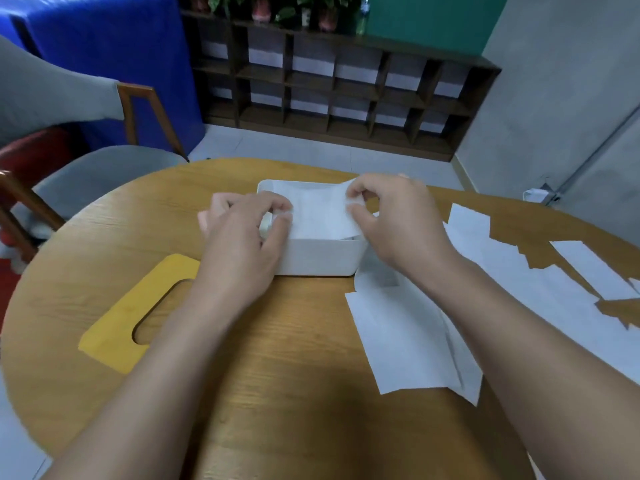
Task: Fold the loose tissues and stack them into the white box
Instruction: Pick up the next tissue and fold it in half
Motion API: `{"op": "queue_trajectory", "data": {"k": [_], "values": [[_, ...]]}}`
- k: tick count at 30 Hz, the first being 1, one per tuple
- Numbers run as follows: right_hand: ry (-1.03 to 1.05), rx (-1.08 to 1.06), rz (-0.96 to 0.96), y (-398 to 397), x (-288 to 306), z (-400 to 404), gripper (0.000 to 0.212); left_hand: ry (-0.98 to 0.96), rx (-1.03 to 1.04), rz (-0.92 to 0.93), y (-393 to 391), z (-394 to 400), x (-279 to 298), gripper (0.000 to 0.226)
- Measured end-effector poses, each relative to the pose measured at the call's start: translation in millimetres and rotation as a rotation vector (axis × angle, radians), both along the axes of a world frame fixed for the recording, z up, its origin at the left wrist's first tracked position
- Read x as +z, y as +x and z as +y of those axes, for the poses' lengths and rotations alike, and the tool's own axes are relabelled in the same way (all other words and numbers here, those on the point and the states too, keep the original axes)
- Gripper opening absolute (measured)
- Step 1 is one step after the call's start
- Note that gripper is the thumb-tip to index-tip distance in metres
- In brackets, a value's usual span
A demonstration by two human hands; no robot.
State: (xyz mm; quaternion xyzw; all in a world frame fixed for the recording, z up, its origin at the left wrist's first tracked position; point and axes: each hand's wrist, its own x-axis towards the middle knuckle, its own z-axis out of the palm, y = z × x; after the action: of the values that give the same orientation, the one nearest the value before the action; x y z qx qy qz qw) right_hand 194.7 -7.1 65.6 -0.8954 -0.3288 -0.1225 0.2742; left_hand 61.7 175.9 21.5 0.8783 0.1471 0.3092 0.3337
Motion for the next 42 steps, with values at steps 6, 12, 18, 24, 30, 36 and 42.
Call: {"op": "queue_trajectory", "data": {"k": [6,12,18,24,30,36,42], "values": [[-0.295,0.062,0.016,21,1,23,0.008,0.116,0.078,0.043,18,3,-8,0.025],[-0.500,0.094,-0.049,26,6,37,0.016,0.149,0.131,0.078,21,6,-14,0.037],[-0.634,0.095,-0.039,32,13,36,0.023,0.106,0.128,0.066,20,8,-13,0.028],[-0.720,0.222,-0.099,40,12,48,0.051,0.056,0.107,0.065,19,8,-11,0.022],[-0.788,0.245,0.011,52,4,60,0.030,0.050,0.099,0.048,20,9,-11,0.021],[-0.635,0.194,0.004,31,25,43,0.055,0.117,0.126,-0.015,16,7,-8,0.017],[-0.342,0.078,0.004,-17,48,-11,0.044,0.204,-0.066,-0.156,-2,-38,5,0.016]]}}
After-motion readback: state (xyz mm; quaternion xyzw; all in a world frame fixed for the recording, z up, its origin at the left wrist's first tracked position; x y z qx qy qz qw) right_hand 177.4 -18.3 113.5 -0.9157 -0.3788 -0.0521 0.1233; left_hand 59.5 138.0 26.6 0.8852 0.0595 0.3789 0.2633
